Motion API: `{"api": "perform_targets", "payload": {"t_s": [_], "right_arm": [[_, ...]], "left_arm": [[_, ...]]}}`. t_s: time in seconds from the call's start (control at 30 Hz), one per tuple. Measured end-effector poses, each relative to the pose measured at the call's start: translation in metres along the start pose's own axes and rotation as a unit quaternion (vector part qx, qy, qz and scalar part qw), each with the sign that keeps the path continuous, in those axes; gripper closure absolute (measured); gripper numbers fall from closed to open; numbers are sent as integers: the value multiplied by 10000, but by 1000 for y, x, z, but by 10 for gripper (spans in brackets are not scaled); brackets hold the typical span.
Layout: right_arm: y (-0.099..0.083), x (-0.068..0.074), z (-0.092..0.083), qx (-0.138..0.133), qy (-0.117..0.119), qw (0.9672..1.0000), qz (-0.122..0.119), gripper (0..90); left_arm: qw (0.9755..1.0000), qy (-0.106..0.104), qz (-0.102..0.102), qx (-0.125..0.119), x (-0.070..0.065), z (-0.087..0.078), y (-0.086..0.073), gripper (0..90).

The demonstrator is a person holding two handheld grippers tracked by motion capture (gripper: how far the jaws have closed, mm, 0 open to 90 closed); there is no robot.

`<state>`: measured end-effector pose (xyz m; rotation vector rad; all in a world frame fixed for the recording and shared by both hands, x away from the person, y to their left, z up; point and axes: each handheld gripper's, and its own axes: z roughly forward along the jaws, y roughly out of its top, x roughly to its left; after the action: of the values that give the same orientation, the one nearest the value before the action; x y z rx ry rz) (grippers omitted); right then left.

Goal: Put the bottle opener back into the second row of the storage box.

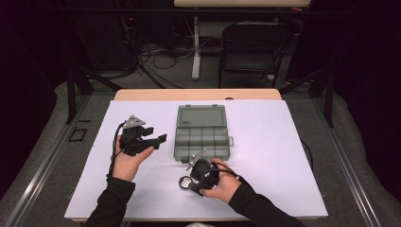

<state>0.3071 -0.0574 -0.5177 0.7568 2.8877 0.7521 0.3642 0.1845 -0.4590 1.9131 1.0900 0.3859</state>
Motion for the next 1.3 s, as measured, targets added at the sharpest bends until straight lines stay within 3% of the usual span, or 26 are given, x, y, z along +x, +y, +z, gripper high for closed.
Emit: {"api": "perform_targets", "payload": {"t_s": [0.37,0.97,1.3], "right_arm": [[-4,0,13,241,26,9997,15,592],[-3,4,19,274,-1,9996,7,589],[-4,3,19,291,-61,9995,-48,643]], "left_arm": [[10000,31,-42,-1,2,1,-1,361],[10000,47,-73,-3,3,1,-2,363],[9999,63,-93,0,4,2,-2,365]]}}
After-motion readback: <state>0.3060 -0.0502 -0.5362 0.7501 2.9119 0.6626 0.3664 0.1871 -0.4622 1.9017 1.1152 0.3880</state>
